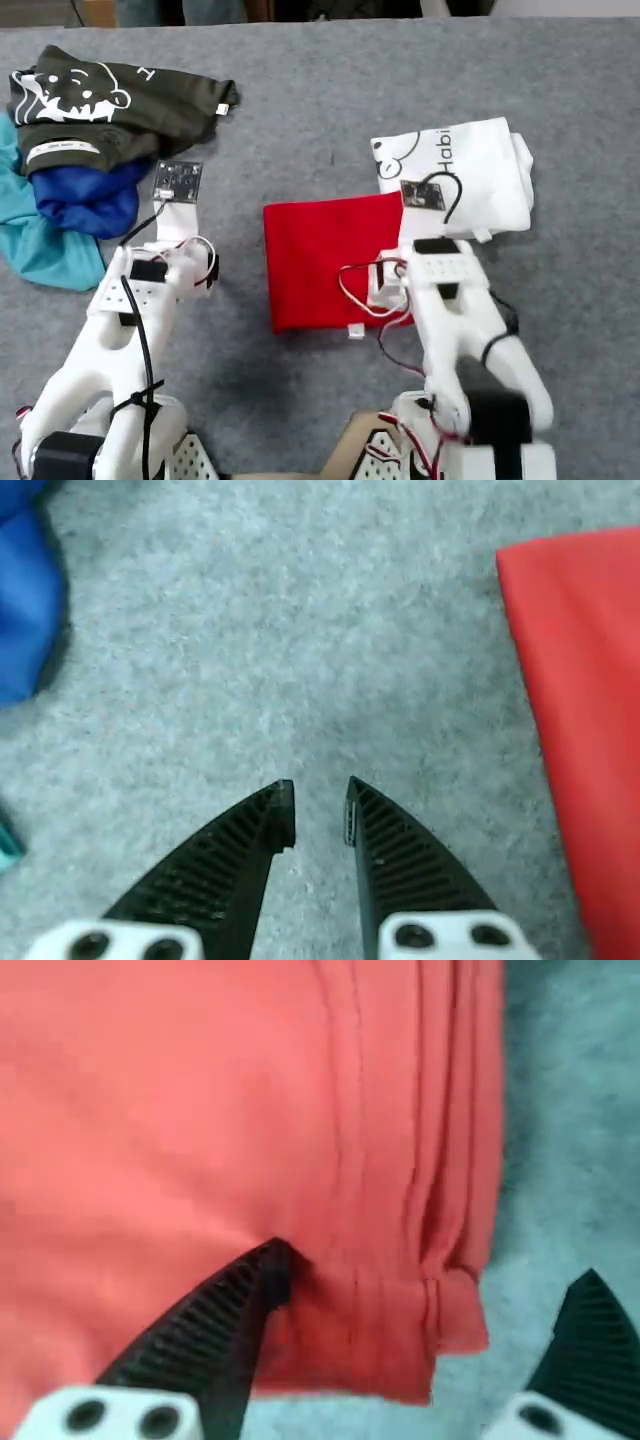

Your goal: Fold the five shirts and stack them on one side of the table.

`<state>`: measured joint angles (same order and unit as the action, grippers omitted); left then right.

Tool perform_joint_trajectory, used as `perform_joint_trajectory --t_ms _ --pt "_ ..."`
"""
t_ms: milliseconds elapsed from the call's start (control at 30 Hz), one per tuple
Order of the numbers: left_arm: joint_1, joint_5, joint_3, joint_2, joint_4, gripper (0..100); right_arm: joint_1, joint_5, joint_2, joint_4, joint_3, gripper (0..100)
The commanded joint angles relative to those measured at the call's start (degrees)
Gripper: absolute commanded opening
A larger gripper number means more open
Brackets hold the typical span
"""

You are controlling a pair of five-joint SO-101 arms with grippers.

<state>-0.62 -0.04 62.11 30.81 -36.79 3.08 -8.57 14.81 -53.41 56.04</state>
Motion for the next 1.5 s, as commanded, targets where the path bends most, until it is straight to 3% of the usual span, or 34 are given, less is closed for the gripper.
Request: perform_joint_trajectory --t_ms 0,100,233,300,800,1133,1467 --pt "0.13 -0.09 0.66 1.76 1.14 11 0.26 -0.53 -6.99 5.89 -0.75 40.7" --pt "0.22 0.0 1.71 1.76 1.23 11 0.53 -0.18 -10.42 7.03 -1.71 30.2" --pt "0.4 0.0 2.51 1.76 1.23 11 0.53 0.0 -11.91 5.01 -4.53 8.1" --pt "0.48 0.0 2.68 1.76 1.23 11 0.53 0.88 -11.65 3.43 -5.67 3.5" --pt "0.66 0.0 4.88 1.67 3.87 11 0.62 6.95 0.66 -18.64 -27.21 1.3" --pt "0.66 0.0 4.88 1.67 3.96 11 4.22 13.63 -4.79 -21.45 -48.84 1.3" --pt "0.66 0.0 4.88 1.67 3.87 11 -9.85 26.29 -27.82 -22.24 -80.92 1.4"
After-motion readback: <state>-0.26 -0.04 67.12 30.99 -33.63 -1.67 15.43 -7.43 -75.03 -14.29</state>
